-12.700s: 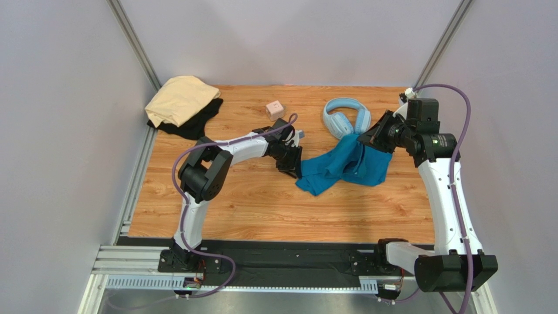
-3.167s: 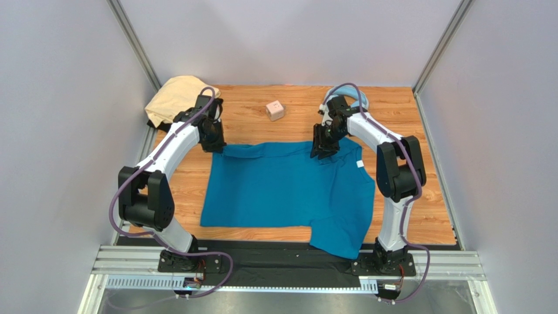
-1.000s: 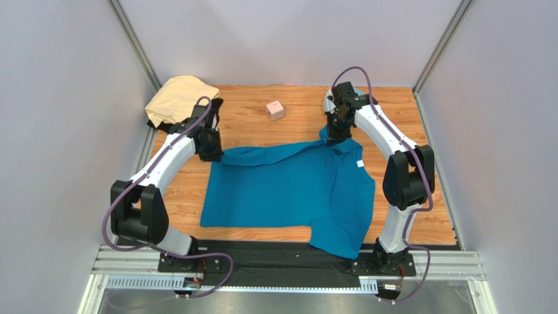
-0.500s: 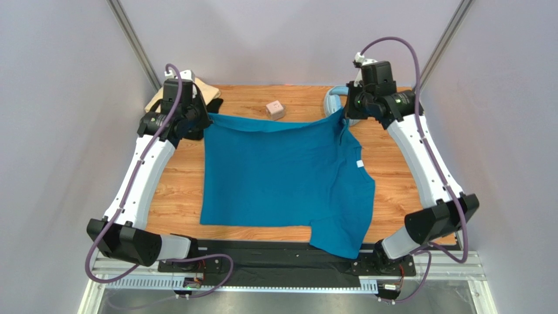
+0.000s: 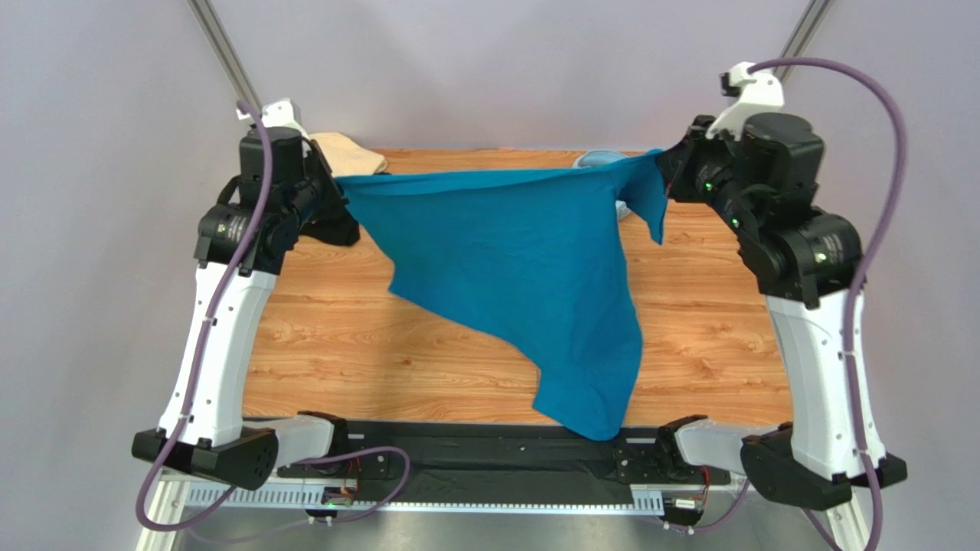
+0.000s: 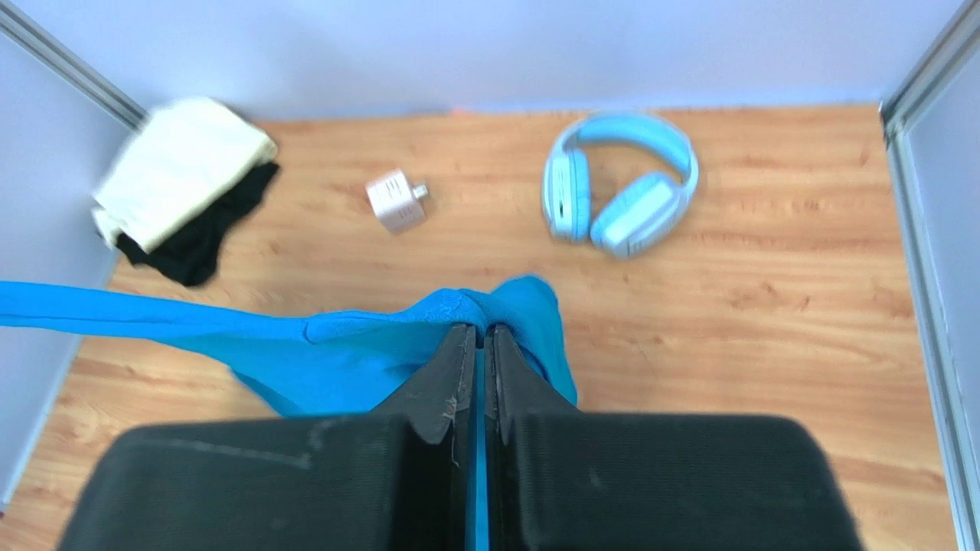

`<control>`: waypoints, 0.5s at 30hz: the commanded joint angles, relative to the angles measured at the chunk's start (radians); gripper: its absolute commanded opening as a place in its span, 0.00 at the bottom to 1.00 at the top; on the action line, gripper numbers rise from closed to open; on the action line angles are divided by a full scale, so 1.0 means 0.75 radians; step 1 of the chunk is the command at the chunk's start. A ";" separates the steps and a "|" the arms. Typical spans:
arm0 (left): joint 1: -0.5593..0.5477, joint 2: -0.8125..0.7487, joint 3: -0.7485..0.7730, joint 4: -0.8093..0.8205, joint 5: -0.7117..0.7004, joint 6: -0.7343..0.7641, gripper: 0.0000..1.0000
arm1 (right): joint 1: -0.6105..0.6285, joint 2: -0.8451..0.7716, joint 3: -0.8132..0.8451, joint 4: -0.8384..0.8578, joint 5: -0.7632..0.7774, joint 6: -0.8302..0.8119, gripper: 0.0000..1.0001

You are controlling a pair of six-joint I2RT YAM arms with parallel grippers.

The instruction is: Fold and stack the t-shirts

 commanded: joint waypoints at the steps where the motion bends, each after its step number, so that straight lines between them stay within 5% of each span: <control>1: 0.003 -0.077 0.152 -0.054 -0.088 -0.005 0.00 | 0.000 -0.083 0.151 0.039 0.098 -0.041 0.00; 15: -0.001 -0.198 0.322 -0.117 -0.084 0.027 0.00 | 0.000 -0.191 0.233 0.141 -0.141 0.059 0.00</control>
